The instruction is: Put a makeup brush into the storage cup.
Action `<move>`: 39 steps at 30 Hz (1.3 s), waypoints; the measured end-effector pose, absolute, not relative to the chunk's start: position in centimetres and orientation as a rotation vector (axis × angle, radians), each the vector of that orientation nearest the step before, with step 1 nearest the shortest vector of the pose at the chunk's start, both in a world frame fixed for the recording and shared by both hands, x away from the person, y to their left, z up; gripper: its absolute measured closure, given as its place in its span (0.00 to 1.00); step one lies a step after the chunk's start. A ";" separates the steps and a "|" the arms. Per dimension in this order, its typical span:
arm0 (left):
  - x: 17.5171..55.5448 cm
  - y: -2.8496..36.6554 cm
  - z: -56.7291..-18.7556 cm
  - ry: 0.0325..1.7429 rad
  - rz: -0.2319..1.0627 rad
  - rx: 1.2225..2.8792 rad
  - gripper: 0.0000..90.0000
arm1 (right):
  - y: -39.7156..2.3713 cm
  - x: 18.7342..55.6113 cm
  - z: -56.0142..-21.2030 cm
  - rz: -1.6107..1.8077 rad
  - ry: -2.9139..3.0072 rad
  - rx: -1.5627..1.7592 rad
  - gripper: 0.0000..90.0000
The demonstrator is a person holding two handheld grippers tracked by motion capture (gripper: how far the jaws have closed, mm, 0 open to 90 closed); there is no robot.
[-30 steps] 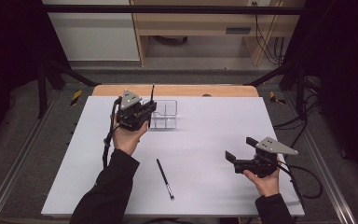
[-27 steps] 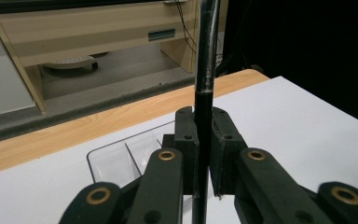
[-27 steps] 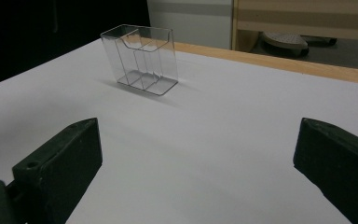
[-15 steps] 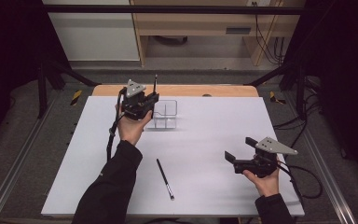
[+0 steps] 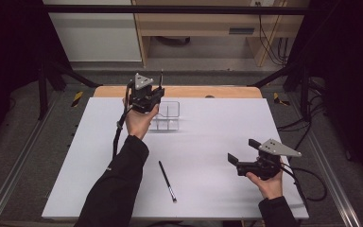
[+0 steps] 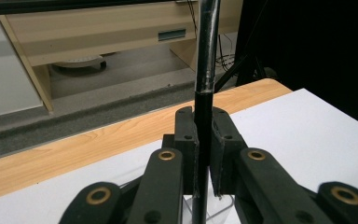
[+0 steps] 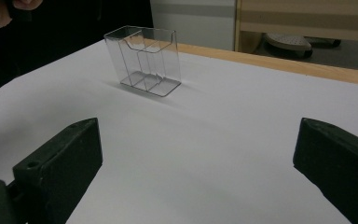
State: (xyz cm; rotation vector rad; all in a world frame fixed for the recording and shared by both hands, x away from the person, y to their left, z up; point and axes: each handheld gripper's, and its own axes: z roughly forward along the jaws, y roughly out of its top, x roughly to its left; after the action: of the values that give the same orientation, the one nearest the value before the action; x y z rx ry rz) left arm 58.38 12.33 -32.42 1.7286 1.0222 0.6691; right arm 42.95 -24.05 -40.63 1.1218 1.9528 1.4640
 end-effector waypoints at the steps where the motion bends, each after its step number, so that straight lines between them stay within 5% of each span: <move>1: 58.5 12.3 -32.5 1.027 0.673 1.726 0.92 | -24.1 42.9 -40.6 1.464 1.954 1.121 0.02; 39: 62.1 11.6 -36.1 1.074 0.688 1.740 0.92 | -24.0 43.0 -40.7 1.473 1.959 1.105 0.04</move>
State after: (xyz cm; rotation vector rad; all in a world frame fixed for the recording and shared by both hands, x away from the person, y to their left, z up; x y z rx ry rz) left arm 62.06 11.59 -36.10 1.7398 1.0737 0.6884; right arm 43.01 -23.95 -40.69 1.1048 1.9587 1.4733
